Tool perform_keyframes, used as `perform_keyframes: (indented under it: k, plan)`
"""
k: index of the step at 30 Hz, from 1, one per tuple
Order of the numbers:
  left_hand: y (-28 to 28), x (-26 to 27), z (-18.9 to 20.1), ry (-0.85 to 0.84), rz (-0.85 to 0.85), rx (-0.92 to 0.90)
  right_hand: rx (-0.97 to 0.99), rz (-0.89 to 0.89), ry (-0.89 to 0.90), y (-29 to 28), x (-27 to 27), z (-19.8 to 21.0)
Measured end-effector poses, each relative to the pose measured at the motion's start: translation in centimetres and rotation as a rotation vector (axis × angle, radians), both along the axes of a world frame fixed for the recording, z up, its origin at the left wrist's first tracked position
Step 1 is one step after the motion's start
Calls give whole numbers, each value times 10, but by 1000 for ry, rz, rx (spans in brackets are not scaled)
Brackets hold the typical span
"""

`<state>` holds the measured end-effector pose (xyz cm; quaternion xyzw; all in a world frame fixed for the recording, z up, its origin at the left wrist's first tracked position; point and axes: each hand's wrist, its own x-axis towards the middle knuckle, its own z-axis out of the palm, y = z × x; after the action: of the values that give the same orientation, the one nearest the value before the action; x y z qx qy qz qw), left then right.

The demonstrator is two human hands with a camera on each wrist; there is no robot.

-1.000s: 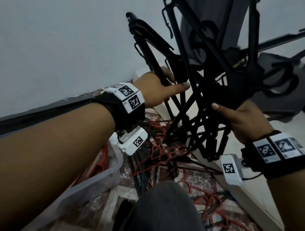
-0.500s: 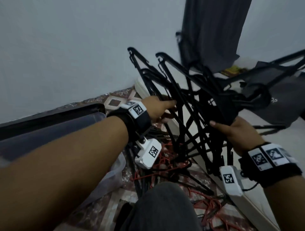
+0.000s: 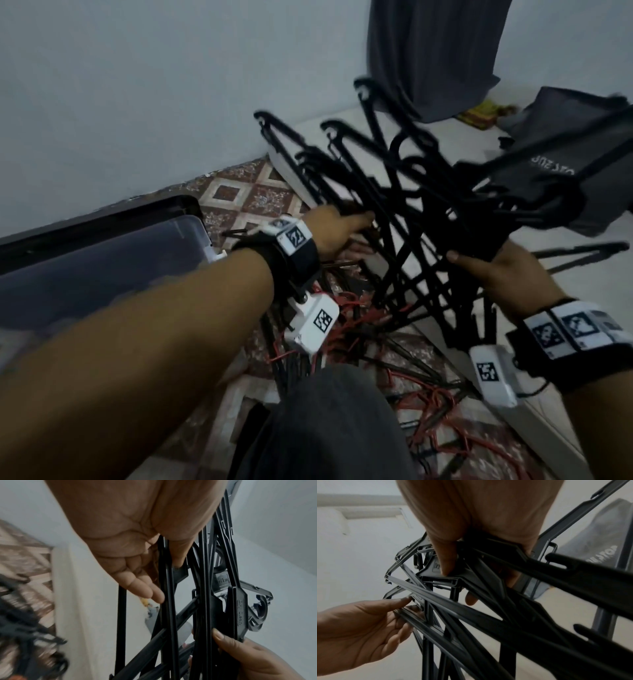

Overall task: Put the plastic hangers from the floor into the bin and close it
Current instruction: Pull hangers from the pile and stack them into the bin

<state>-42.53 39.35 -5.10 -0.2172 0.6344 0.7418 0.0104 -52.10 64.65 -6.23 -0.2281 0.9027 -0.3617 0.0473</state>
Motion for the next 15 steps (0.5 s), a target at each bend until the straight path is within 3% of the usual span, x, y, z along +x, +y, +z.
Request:
perform_keyframes:
  k: [4,7,15]
  plan:
    - [-3,-9,67,209,-4,-121,-52,-70,158,-5,-8,65]
    - [-2,-7,111,310,29,-168,-178,-100,170,-10,-13,108]
    - [-8,20,178,402,139,-262,-297,19,313,-33,0,167]
